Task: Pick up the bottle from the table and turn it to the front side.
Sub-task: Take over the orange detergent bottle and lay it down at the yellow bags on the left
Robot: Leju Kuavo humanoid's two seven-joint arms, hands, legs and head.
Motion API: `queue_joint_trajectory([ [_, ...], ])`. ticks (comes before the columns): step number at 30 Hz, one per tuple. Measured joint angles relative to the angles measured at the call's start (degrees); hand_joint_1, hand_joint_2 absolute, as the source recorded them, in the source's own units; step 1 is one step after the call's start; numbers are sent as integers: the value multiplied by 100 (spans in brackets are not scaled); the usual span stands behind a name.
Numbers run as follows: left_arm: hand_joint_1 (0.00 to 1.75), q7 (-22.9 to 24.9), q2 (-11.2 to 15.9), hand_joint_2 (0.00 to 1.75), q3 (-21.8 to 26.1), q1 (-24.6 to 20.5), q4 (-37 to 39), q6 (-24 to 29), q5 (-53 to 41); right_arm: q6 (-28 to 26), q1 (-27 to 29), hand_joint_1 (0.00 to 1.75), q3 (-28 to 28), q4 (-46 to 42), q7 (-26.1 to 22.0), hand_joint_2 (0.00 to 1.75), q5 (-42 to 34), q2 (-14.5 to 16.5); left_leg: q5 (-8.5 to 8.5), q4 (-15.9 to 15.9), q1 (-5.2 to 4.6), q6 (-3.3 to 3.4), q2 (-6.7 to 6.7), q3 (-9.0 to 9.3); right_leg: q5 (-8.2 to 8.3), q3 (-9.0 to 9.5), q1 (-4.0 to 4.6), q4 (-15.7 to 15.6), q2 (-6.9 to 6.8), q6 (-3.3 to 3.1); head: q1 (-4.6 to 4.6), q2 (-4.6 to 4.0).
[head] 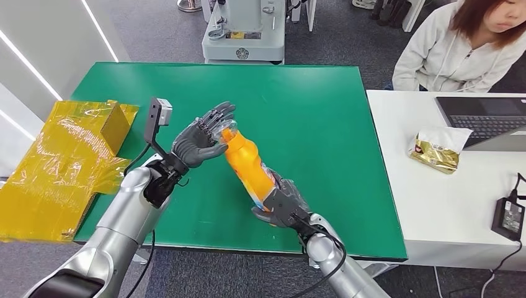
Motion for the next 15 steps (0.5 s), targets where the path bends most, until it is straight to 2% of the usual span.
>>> queue_joint_trajectory([
  [9, 0, 77, -71, 175, -391, 85, -342, 180, 216, -52, 37, 175, -168, -359, -3, 175, -39, -62, 0, 1, 0, 0, 1, 1, 0, -1, 0, 0, 1, 0, -1, 0],
  [15, 0, -349, -115, 175, -749, 117, -370, 776, -441, -93, 37, 175, -273, -669, 0, 175, -50, -101, 0, 1, 0, 0, 1, 1, 0, -2, 0, 0, 1, 0, -1, 0],
])
